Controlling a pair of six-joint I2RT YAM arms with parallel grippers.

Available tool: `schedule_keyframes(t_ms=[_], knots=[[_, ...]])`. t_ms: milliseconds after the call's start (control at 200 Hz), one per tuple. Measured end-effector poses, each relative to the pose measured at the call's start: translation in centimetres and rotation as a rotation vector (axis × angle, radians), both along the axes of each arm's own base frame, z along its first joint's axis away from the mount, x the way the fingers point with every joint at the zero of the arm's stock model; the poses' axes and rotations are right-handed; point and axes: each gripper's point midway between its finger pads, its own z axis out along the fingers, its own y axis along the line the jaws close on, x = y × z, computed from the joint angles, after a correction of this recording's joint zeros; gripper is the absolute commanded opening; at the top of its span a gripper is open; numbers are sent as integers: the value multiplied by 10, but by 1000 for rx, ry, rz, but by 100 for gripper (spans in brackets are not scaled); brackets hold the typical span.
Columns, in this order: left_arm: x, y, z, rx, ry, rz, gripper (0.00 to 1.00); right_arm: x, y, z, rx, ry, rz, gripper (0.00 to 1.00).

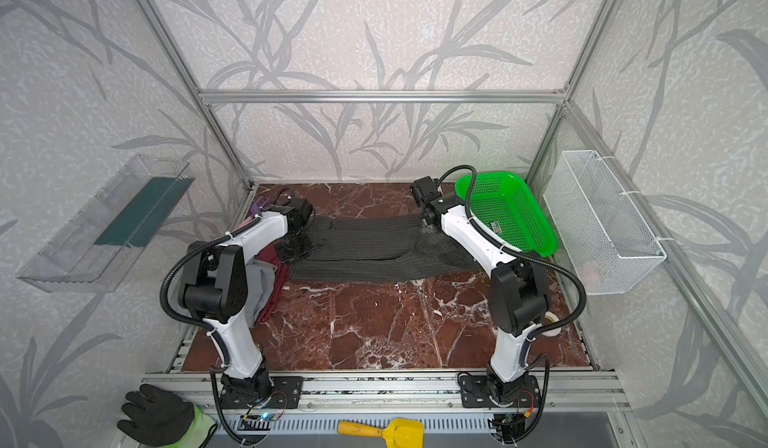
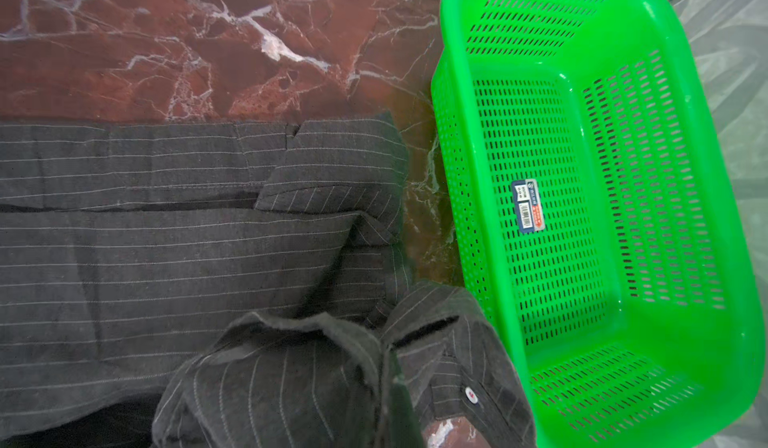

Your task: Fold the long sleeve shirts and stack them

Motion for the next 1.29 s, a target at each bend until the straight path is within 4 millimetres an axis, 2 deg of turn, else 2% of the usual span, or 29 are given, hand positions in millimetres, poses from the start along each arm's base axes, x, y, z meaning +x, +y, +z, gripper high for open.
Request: schedule_keyframes(t_ms=[50, 90, 120, 265, 350, 445, 465, 505, 555, 640, 675, 745, 810, 890, 1005, 1090, 1155, 1295], knots=[[2, 0, 3, 0, -1, -11, 50, 4, 0, -6, -4, 17, -9, 15], [4, 1, 6, -3, -10, -7, 53, 8, 0, -8, -4, 24, -17, 28], [6, 1, 7, -4, -15, -8, 55, 10, 1, -8, 0, 27, -23, 33], [16, -2, 18, -15, -44, -13, 62, 24, -2, -1, 30, 30, -54, 51], [19, -3, 24, -22, -62, -15, 66, 29, -10, 11, 47, 25, -86, 56], [18, -5, 31, -36, -83, -15, 73, 24, -21, 22, 56, 14, -124, 61], [17, -5, 33, -41, -87, -17, 77, 21, -23, 24, 60, 6, -131, 61], [14, -6, 36, -51, -95, -18, 78, 11, -28, 24, 64, 8, -143, 62], [8, -7, 41, -59, -103, -23, 85, -9, -36, 25, 68, 9, -153, 63], [-4, -8, 44, -76, -119, -31, 88, -44, -48, 25, 85, -4, -165, 63], [-10, -9, 44, -83, -122, -34, 92, -61, -55, 25, 94, -11, -173, 63], [-21, -10, 46, -101, -131, -51, 93, -80, -63, 25, 108, -35, -187, 63], [-28, -13, 48, -117, -146, -72, 93, -93, -72, 18, 103, -44, -206, 62], [-33, -15, 52, -134, -178, -98, 94, -106, -85, -3, 85, -26, -243, 60], [-41, -16, 57, -142, -218, -136, 94, -119, -101, -37, 66, 21, -292, 59], [-43, -16, 58, -141, -234, -159, 94, -122, -106, -53, 75, 30, -308, 58], [-43, -18, 58, -144, -239, -173, 94, -118, -107, -57, 85, 26, -317, 57], [-38, -20, 59, -155, -258, -186, 94, -96, -107, -57, 101, -9, -333, 56]])
